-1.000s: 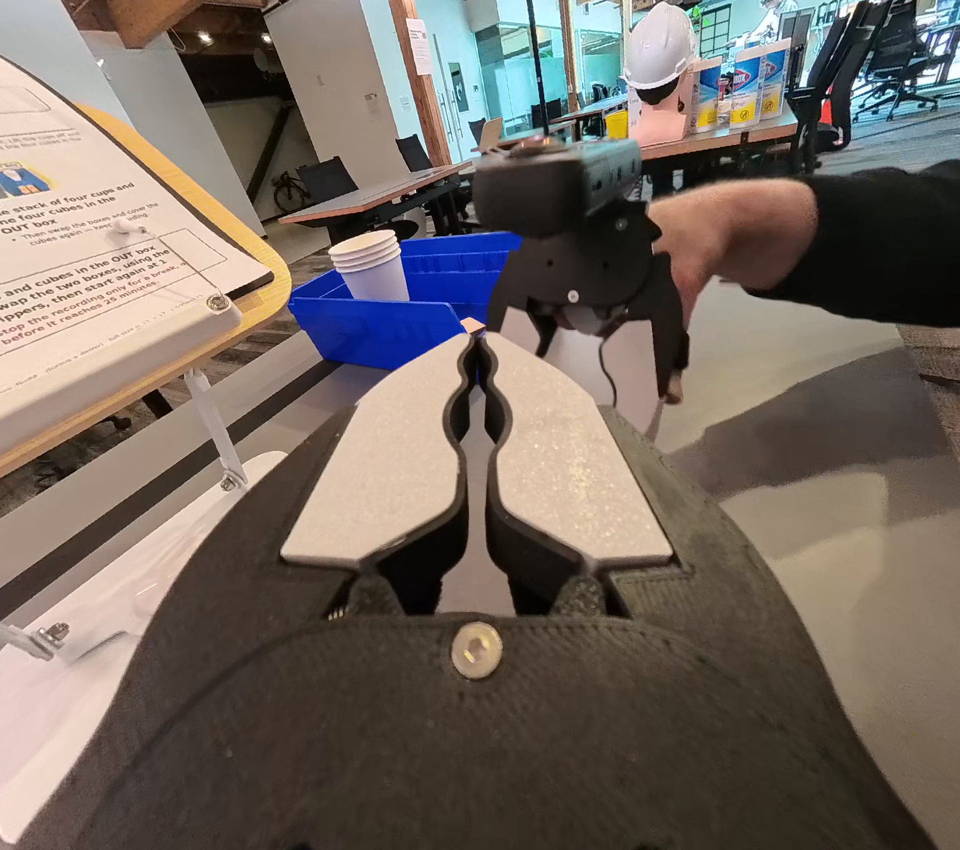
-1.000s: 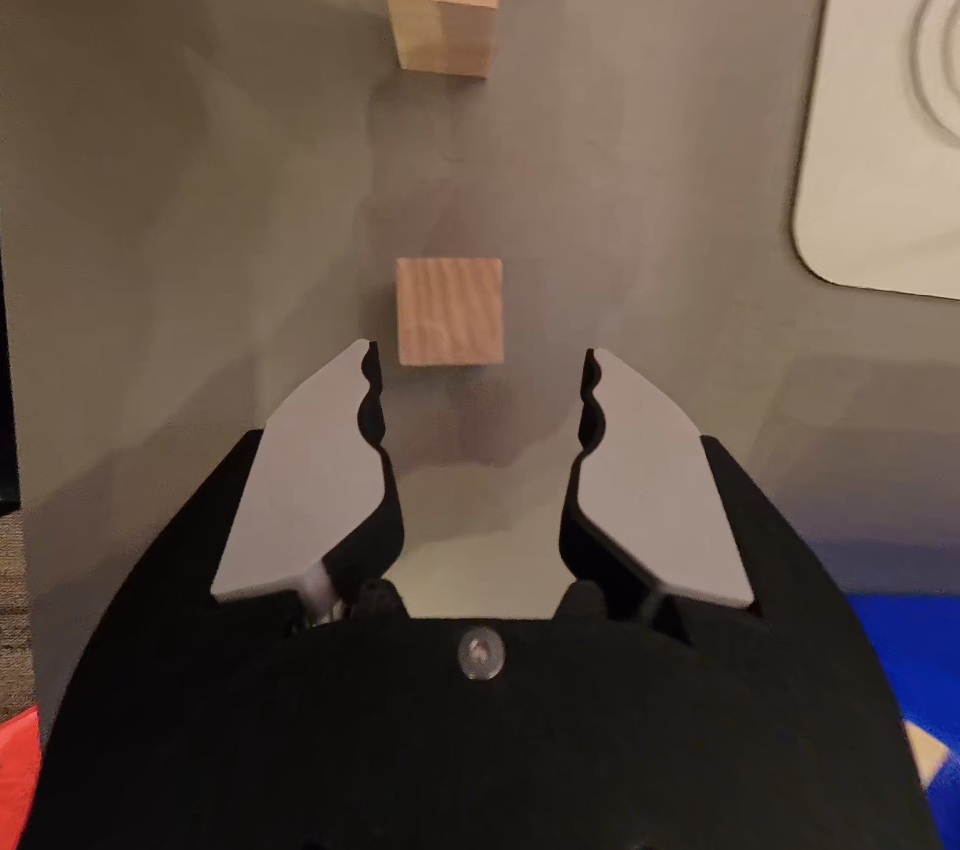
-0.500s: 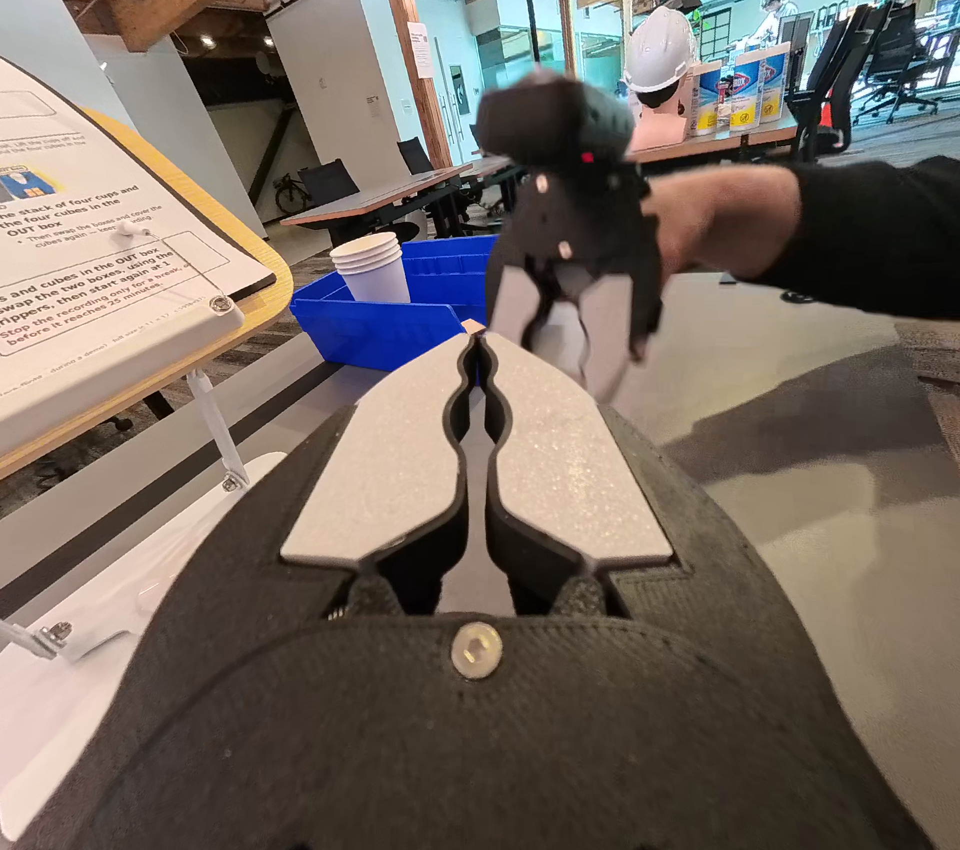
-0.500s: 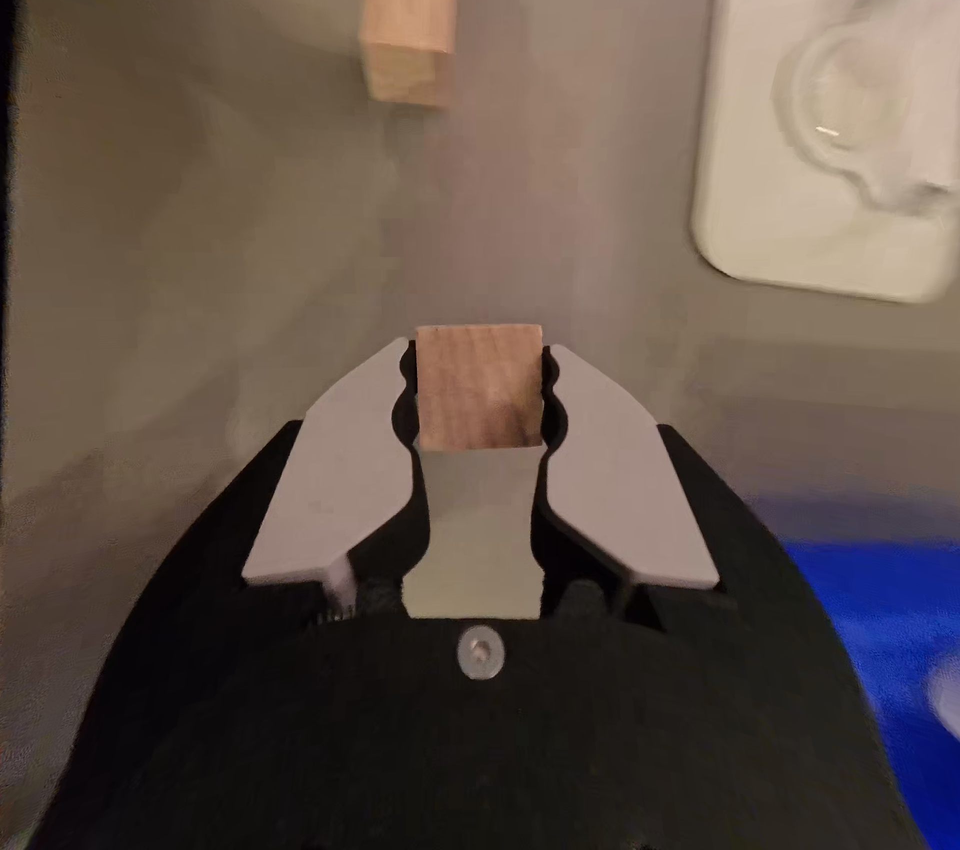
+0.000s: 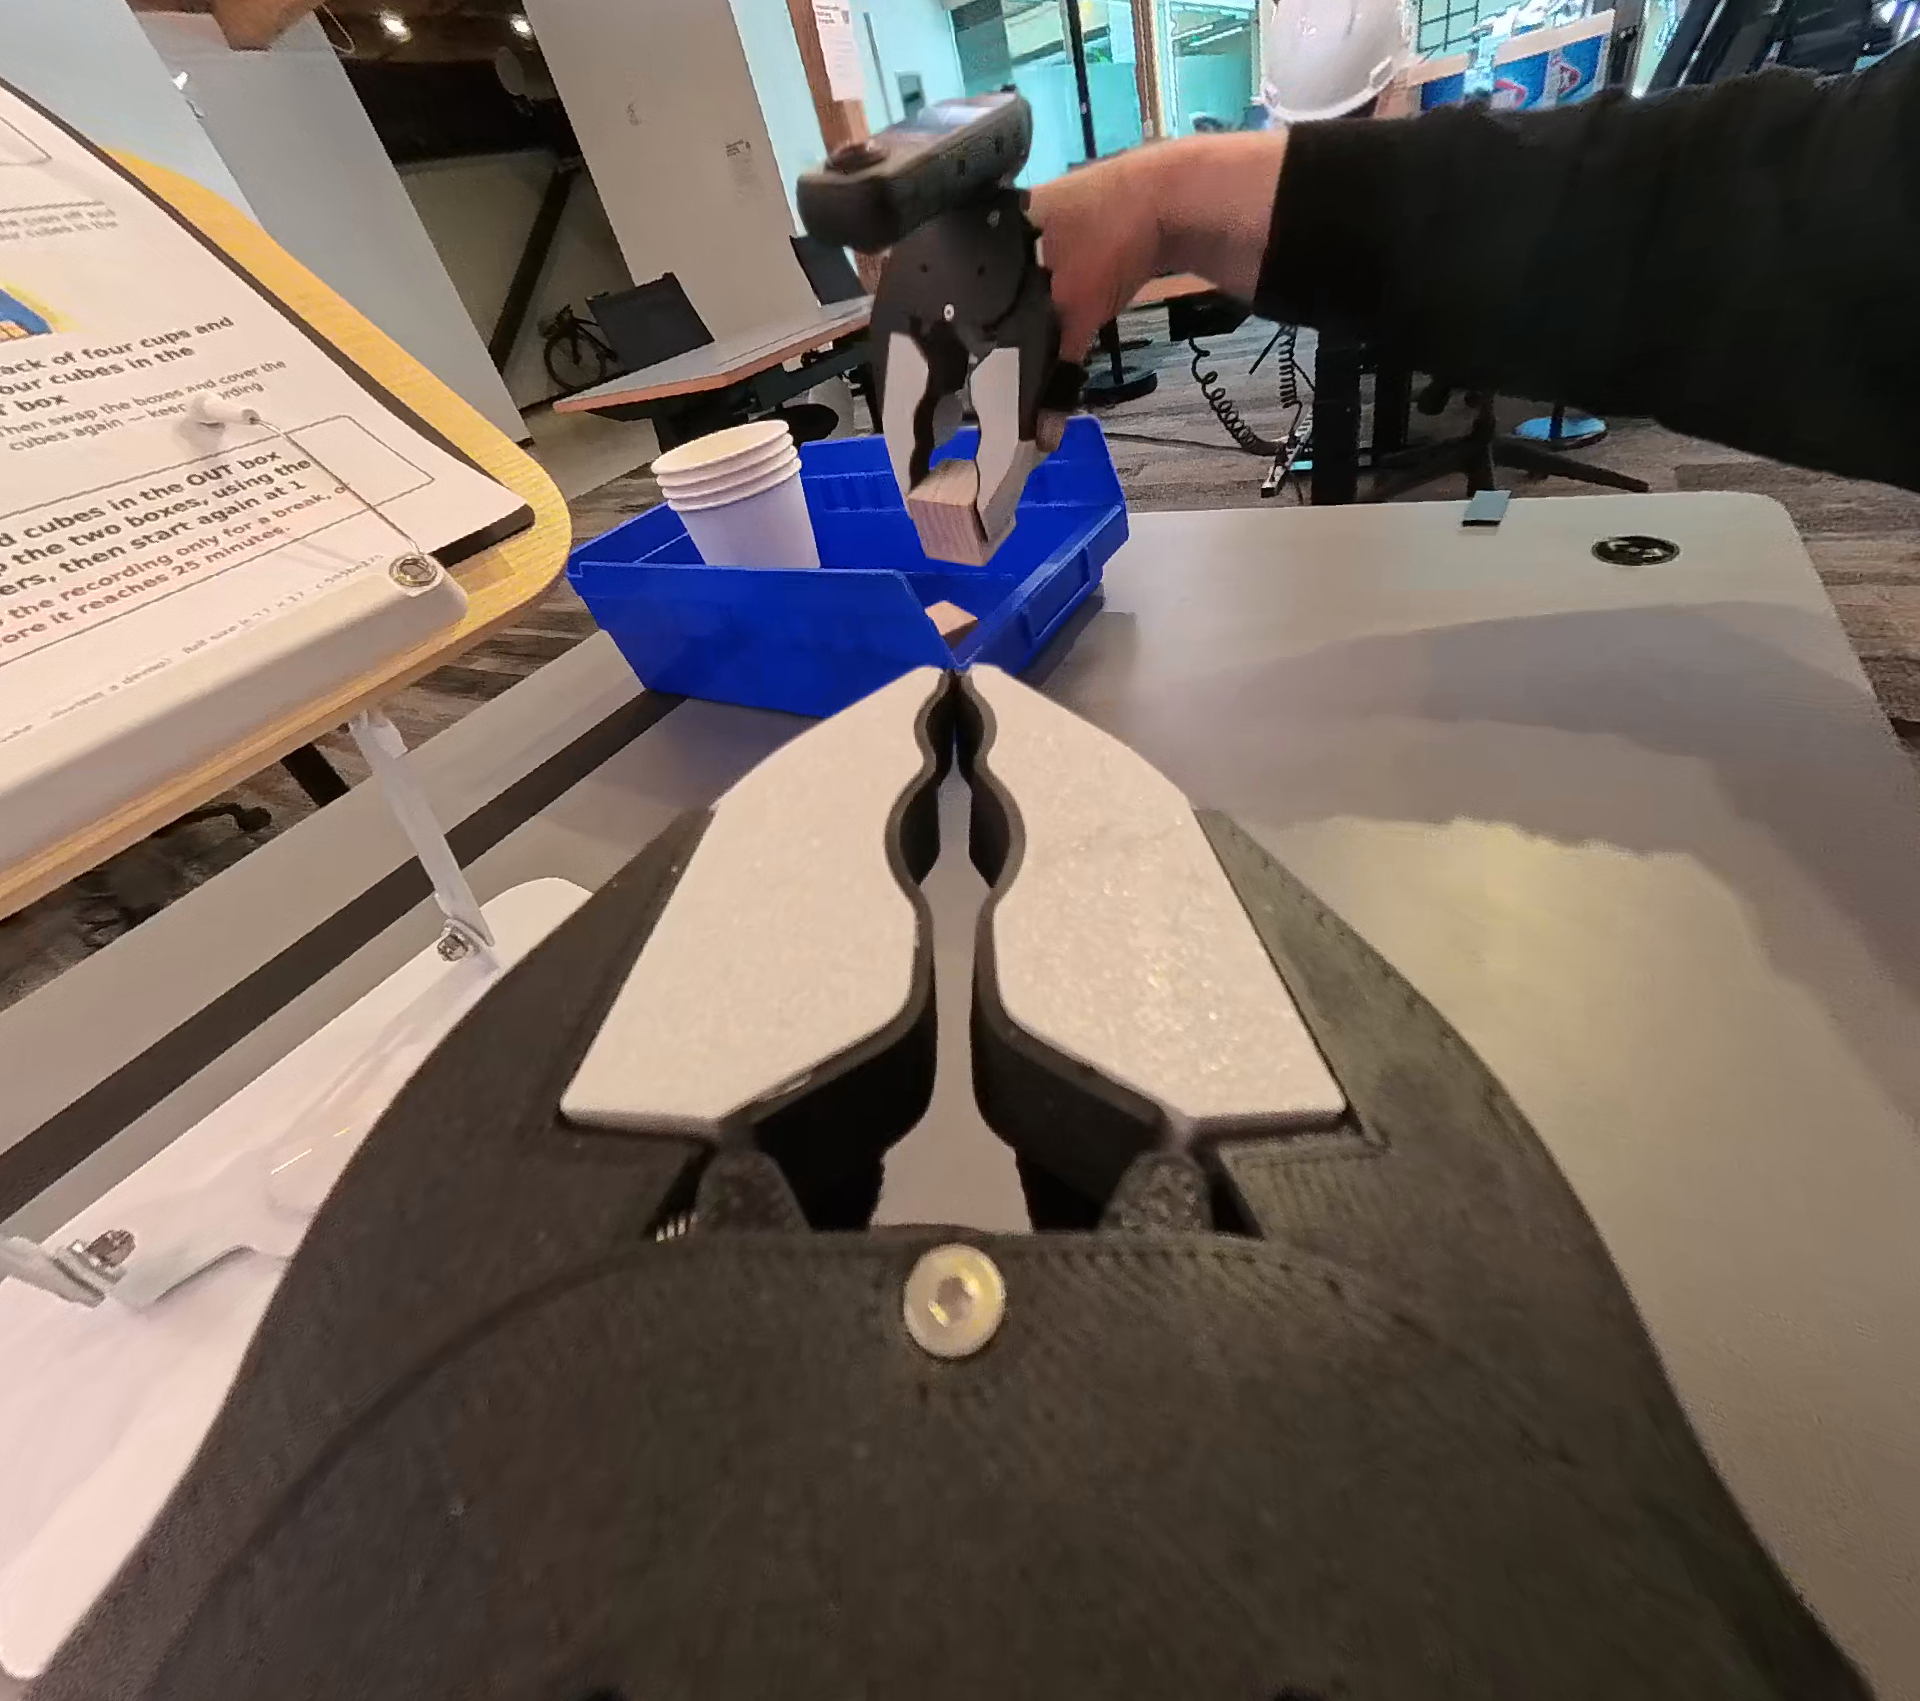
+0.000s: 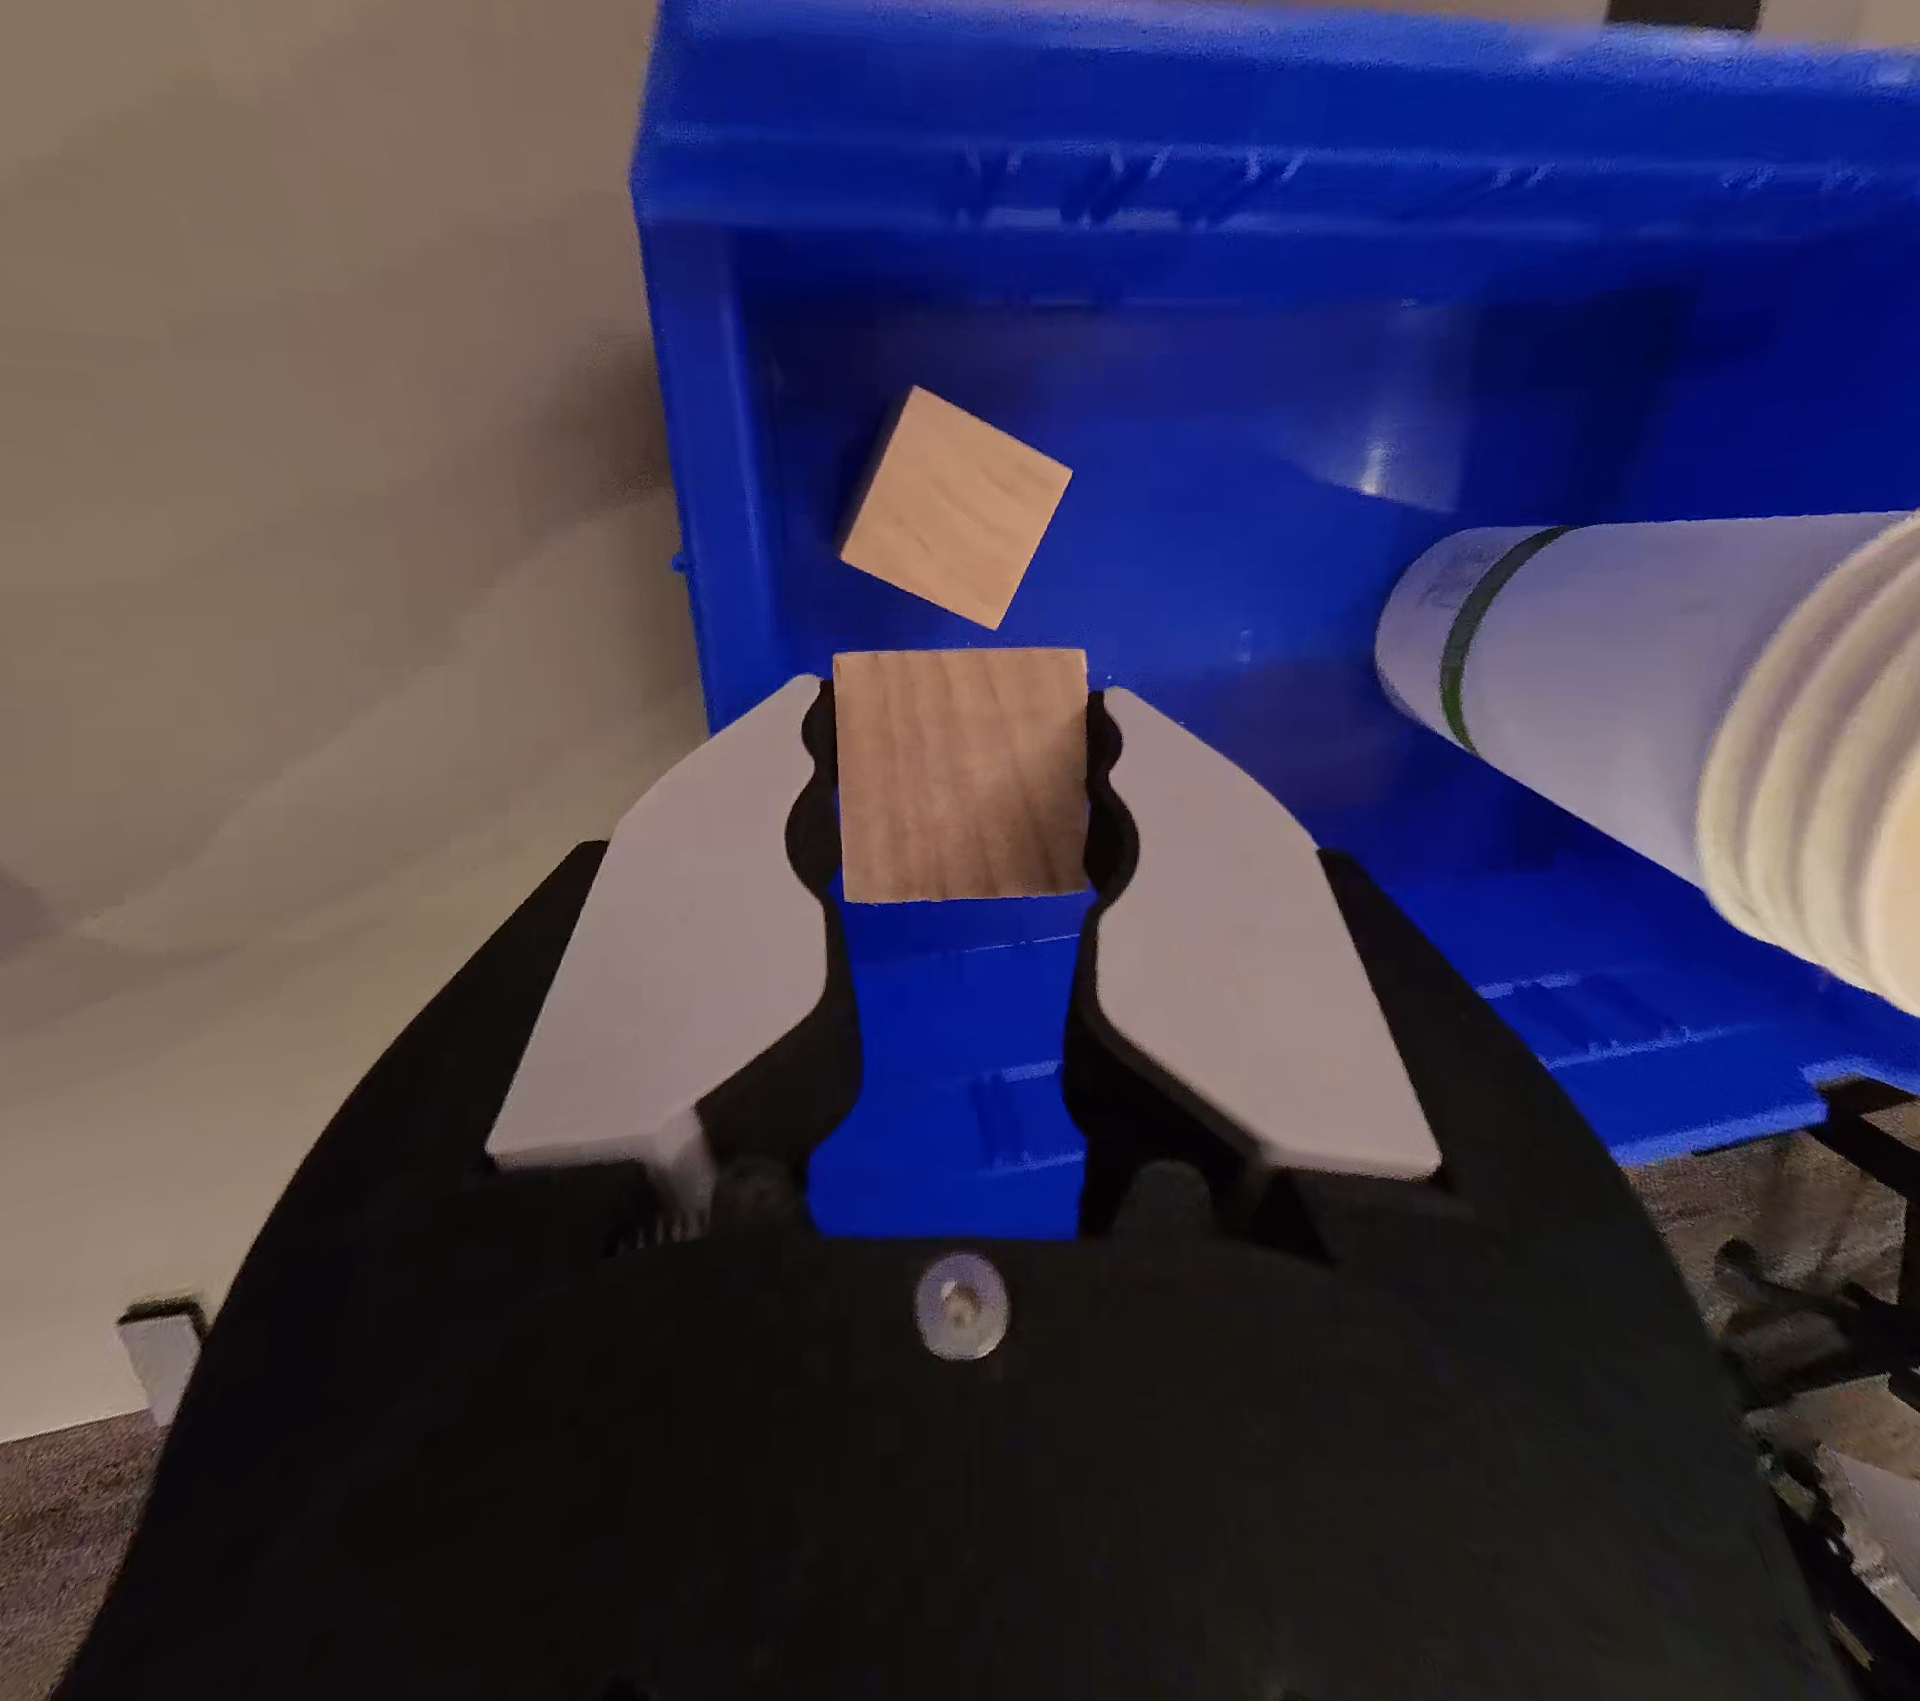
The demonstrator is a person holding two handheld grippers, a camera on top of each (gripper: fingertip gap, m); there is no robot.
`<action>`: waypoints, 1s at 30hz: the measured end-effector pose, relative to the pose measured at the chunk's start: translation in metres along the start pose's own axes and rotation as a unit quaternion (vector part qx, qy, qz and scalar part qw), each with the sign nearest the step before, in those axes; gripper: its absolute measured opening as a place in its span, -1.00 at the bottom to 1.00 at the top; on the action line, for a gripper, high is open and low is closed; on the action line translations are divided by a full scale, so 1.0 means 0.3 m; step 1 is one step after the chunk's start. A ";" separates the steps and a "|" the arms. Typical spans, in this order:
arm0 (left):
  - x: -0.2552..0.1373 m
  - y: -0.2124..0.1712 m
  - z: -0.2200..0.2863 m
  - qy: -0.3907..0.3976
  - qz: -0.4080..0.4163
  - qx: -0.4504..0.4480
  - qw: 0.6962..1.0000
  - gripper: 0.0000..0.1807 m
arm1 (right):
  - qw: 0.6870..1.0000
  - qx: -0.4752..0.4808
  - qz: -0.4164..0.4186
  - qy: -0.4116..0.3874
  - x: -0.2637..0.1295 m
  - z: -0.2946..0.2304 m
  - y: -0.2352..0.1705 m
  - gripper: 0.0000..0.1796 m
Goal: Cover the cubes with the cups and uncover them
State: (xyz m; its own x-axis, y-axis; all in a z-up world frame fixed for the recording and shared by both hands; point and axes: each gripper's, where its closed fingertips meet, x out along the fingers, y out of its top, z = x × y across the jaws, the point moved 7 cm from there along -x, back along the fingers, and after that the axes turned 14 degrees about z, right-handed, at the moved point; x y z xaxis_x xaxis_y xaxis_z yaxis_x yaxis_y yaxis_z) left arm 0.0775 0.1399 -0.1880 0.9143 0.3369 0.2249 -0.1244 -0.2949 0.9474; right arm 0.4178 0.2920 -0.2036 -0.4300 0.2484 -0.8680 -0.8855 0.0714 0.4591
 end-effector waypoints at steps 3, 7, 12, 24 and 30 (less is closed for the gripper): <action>0.004 -0.009 0.001 -0.002 -0.006 0.001 1.000 -1.00 | 0.999 0.004 -0.029 0.015 0.048 0.002 -0.047 -0.49; 0.010 -0.014 0.001 -0.004 -0.007 -0.002 1.000 -1.00 | 0.999 0.005 -0.047 0.027 0.086 0.000 -0.068 -0.49; 0.017 -0.019 0.005 -0.007 -0.012 0.000 1.000 -1.00 | 0.997 0.002 -0.066 0.038 0.117 0.006 -0.075 -0.49; 0.018 -0.025 0.005 -0.010 -0.016 -0.001 1.000 -1.00 | 0.996 0.029 -0.080 0.035 0.077 0.030 -0.077 -0.42; 0.014 -0.011 -0.001 -0.005 -0.005 0.000 1.000 -1.00 | 0.999 0.019 0.003 -0.027 -0.049 -0.022 0.054 -0.50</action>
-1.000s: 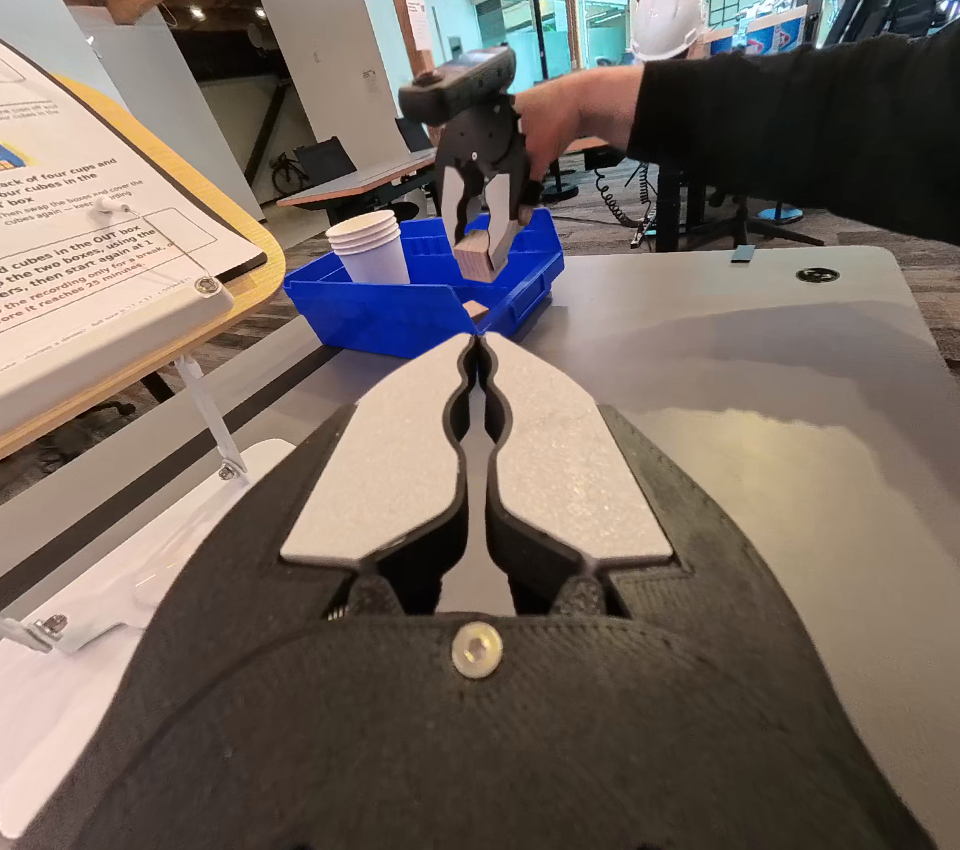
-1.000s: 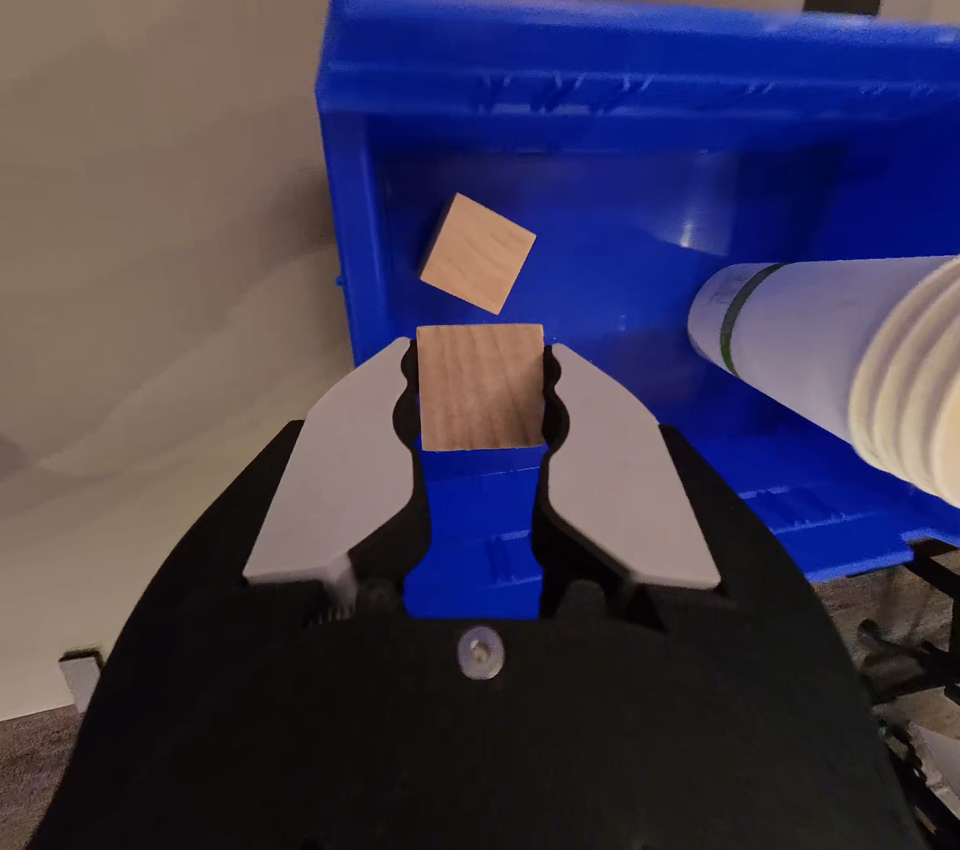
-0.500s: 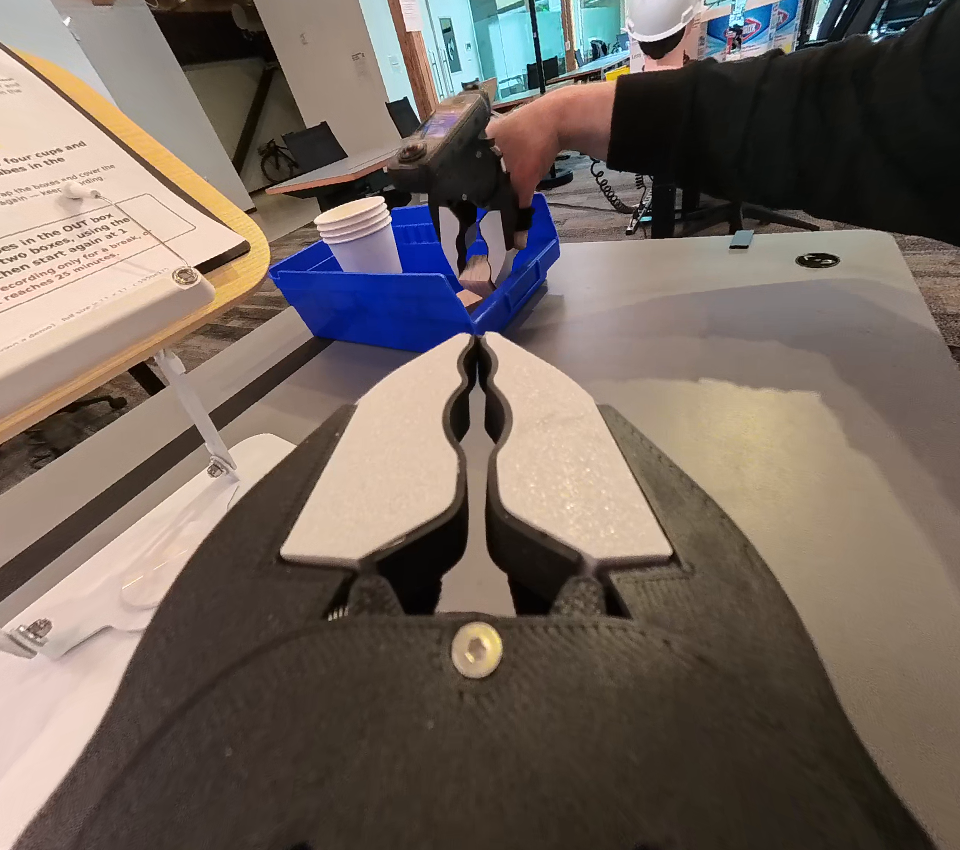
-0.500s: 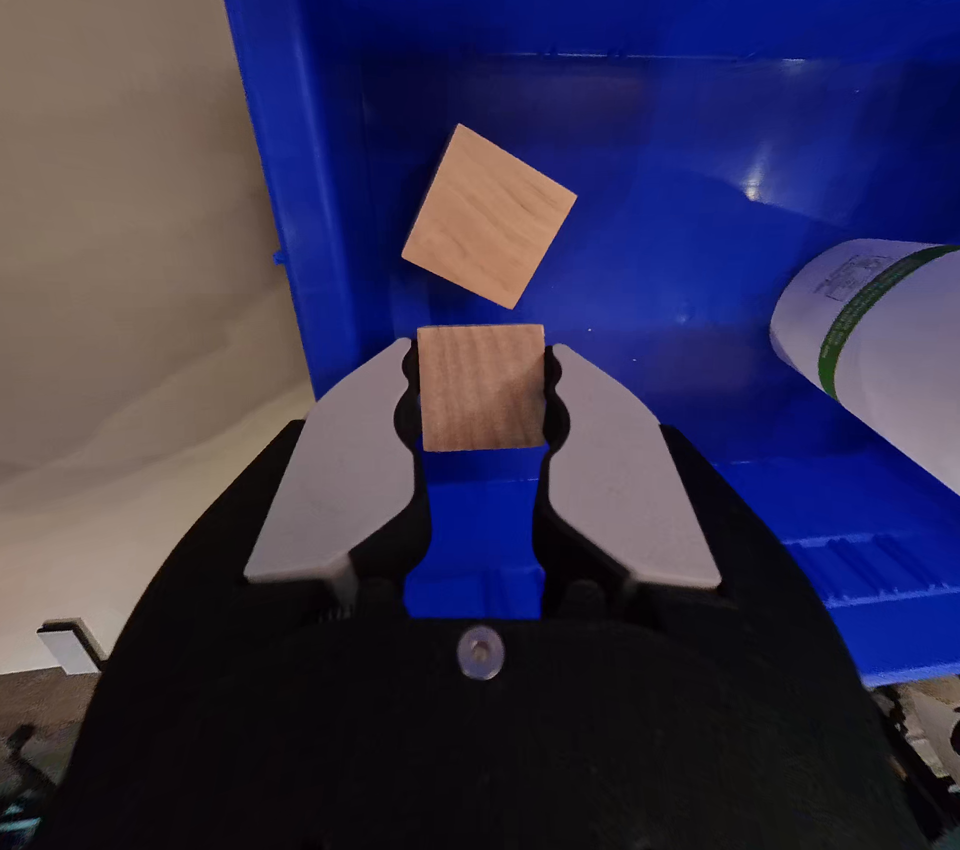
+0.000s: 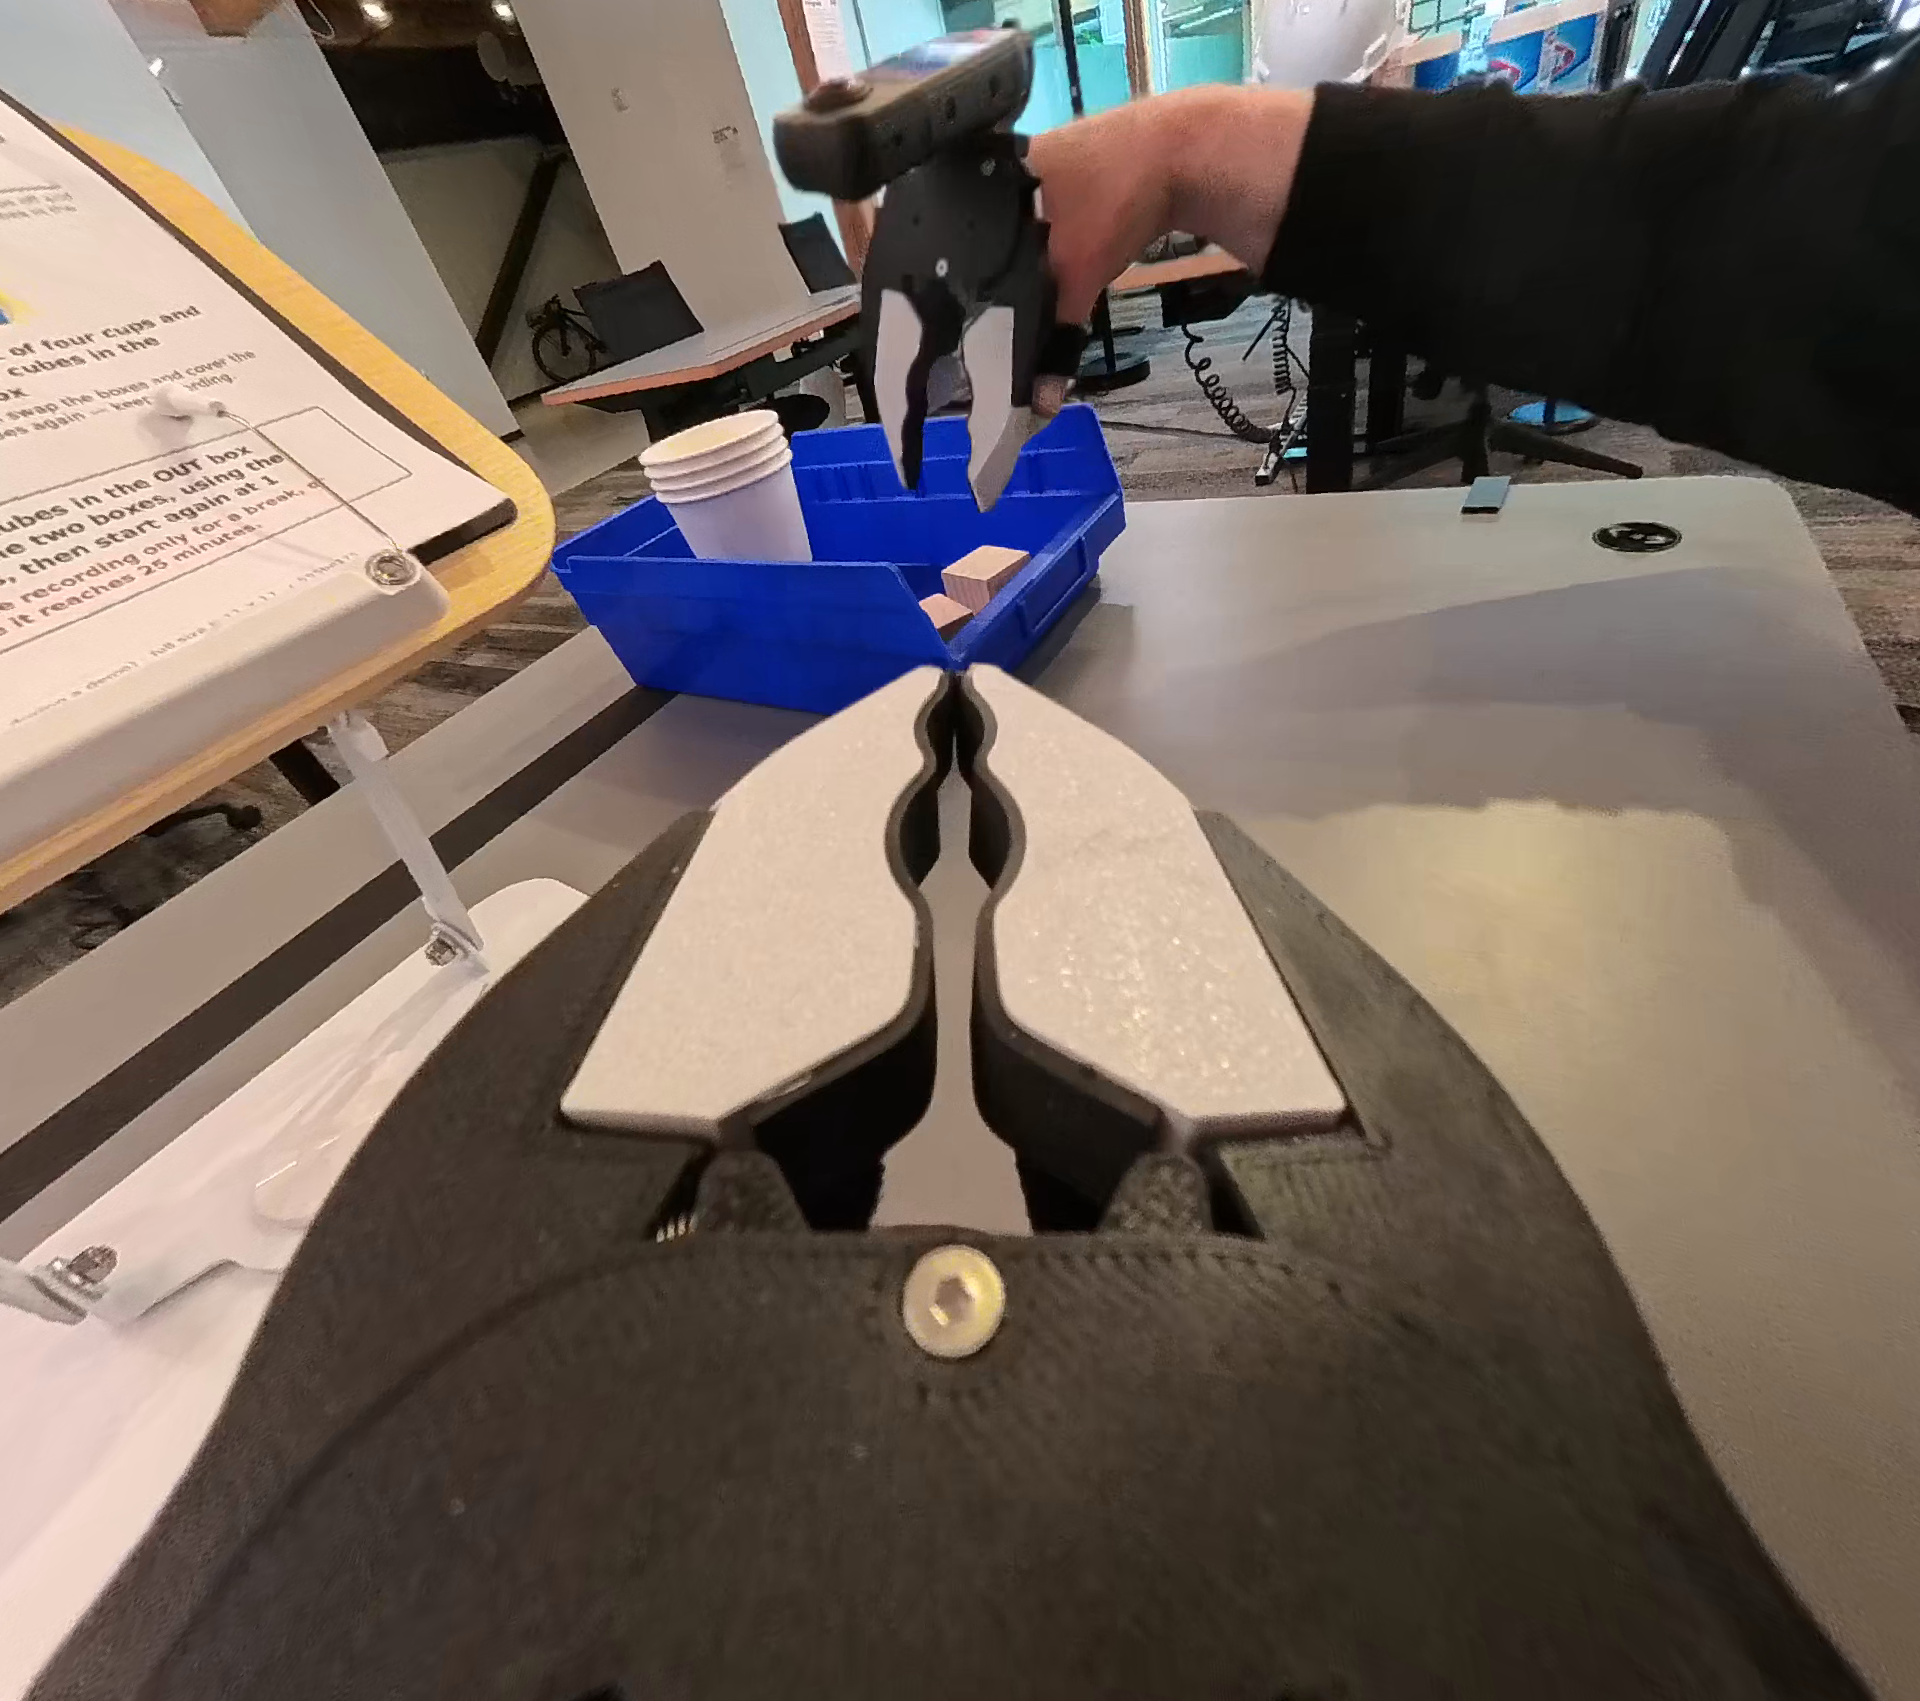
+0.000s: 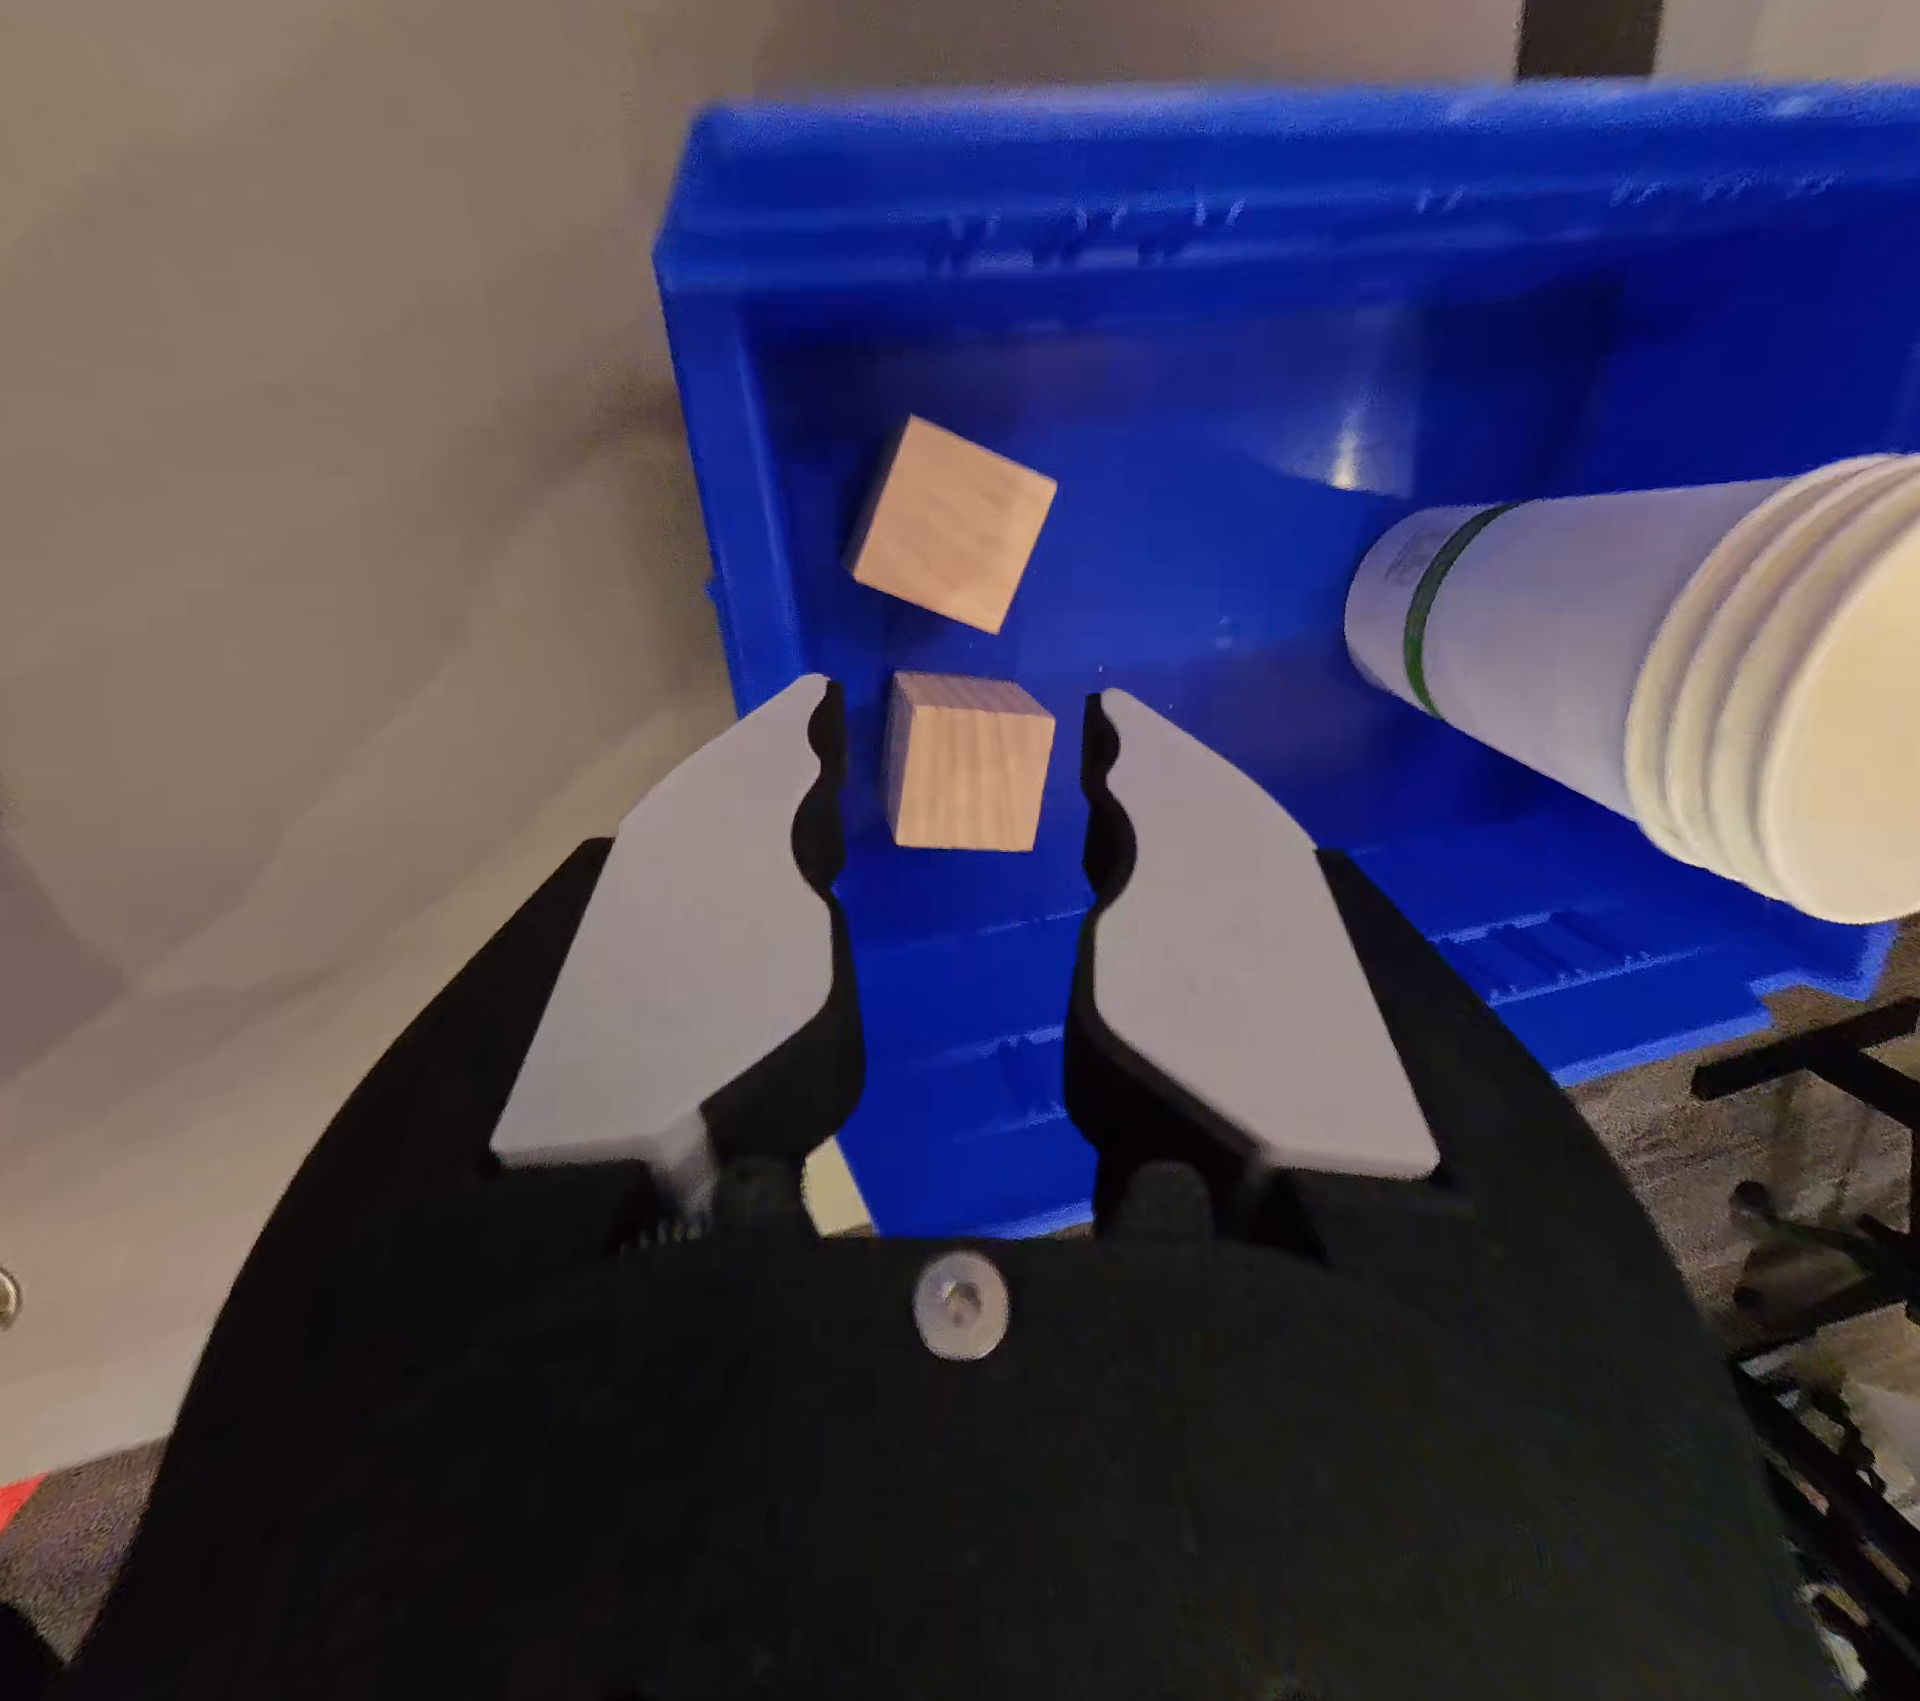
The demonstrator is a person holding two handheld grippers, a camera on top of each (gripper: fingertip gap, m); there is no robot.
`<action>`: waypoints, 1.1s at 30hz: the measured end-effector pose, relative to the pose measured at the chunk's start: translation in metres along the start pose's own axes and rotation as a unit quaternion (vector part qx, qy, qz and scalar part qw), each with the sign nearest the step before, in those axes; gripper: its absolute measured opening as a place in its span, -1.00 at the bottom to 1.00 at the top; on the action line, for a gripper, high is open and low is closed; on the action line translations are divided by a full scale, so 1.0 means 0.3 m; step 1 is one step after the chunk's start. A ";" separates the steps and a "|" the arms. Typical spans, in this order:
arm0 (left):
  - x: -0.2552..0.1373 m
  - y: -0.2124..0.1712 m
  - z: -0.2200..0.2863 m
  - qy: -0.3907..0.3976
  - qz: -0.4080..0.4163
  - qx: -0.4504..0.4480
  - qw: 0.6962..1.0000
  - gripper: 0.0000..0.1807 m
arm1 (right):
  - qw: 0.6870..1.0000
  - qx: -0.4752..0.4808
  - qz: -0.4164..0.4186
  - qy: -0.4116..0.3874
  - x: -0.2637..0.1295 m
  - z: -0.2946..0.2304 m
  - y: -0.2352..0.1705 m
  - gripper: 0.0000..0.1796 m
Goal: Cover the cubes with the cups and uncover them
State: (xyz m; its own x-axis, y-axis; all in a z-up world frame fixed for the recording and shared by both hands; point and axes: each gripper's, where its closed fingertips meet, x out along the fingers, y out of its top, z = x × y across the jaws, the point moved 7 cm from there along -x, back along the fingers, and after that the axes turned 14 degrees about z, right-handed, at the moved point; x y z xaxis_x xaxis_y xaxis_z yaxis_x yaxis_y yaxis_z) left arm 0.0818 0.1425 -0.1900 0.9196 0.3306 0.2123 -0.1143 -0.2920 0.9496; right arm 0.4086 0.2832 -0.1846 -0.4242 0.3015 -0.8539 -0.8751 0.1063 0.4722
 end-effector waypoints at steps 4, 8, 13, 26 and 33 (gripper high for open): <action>-0.002 0.009 0.001 0.001 0.005 0.001 1.000 -1.00 | 1.000 0.012 -0.007 -0.003 0.047 -0.007 0.033 -0.50; -0.004 0.014 0.016 -0.001 0.003 0.014 1.000 -1.00 | 0.997 0.058 -0.051 0.032 0.150 0.020 0.008 -0.37; -0.013 0.018 0.011 0.001 0.005 0.014 1.000 -1.00 | 0.991 0.093 -0.070 0.069 0.239 0.052 -0.007 -0.40; -0.006 0.011 0.009 -0.003 0.002 0.010 1.000 -1.00 | 0.978 -0.112 -0.106 0.139 0.245 0.017 0.022 -0.52; -0.005 0.010 0.010 -0.004 0.001 0.011 1.000 -1.00 | 0.991 -0.019 -0.097 0.090 0.101 0.062 -0.027 -0.50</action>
State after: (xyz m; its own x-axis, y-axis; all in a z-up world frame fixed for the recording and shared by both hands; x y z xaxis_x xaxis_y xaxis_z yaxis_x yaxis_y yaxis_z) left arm 0.0810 0.1384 -0.1881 0.9223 0.3234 0.2118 -0.1075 -0.3117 0.9441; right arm 0.4070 0.3091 -0.2102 -0.2794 0.1053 -0.9544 -0.9507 0.1092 0.2903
